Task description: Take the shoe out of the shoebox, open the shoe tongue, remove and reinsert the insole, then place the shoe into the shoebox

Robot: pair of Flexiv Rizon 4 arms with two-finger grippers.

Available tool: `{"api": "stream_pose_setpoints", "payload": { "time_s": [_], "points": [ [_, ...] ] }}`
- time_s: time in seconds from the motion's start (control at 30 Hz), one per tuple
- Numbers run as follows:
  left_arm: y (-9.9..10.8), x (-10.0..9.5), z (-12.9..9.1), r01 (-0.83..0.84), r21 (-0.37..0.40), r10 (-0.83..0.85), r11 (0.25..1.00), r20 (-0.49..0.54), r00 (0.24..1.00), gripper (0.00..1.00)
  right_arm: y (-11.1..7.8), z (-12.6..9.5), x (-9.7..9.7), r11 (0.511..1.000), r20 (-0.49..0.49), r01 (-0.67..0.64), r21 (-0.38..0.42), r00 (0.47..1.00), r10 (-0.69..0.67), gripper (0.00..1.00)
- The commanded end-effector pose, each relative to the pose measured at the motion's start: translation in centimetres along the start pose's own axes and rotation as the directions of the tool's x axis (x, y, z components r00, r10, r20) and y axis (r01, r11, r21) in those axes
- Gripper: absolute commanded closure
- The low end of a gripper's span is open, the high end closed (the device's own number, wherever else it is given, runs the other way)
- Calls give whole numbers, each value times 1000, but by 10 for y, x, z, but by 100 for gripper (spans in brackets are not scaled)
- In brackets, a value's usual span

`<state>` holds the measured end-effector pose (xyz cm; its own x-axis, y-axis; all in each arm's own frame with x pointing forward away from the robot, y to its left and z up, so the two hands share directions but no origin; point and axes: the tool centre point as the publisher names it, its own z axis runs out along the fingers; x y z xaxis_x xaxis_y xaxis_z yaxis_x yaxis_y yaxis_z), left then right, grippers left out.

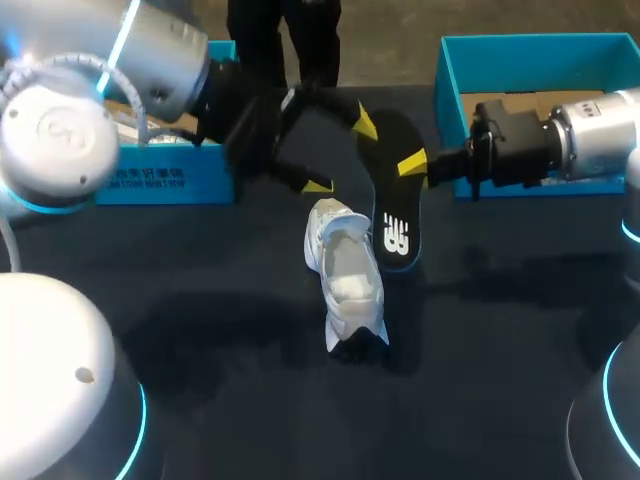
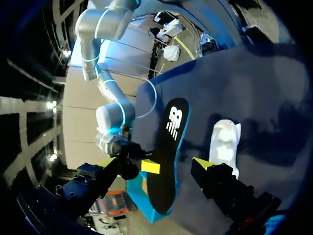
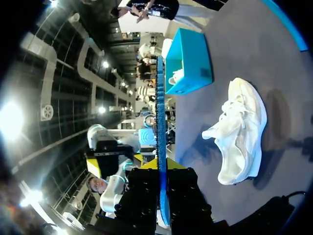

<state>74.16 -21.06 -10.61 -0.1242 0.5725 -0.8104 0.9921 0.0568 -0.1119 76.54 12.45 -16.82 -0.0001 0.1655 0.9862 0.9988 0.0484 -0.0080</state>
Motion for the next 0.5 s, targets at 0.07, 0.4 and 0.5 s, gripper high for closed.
{"api": "stream_pose_setpoints", "payload": {
  "time_s": [0.07,0.4,0.5],
  "points": [
    [9,-8,2,66,-16,-66,998,-435,898,0,2,7,-3,1000,7,5,3,1000,-5,100],
    [22,-14,1,9,-8,-12,1000,-652,758,0,1,13,-9,1000,24,5,12,1000,-5,100],
    [26,-14,2,-26,-1,18,1000,-693,720,0,1,14,-9,1000,29,4,19,1000,-5,100]
  ]
}}
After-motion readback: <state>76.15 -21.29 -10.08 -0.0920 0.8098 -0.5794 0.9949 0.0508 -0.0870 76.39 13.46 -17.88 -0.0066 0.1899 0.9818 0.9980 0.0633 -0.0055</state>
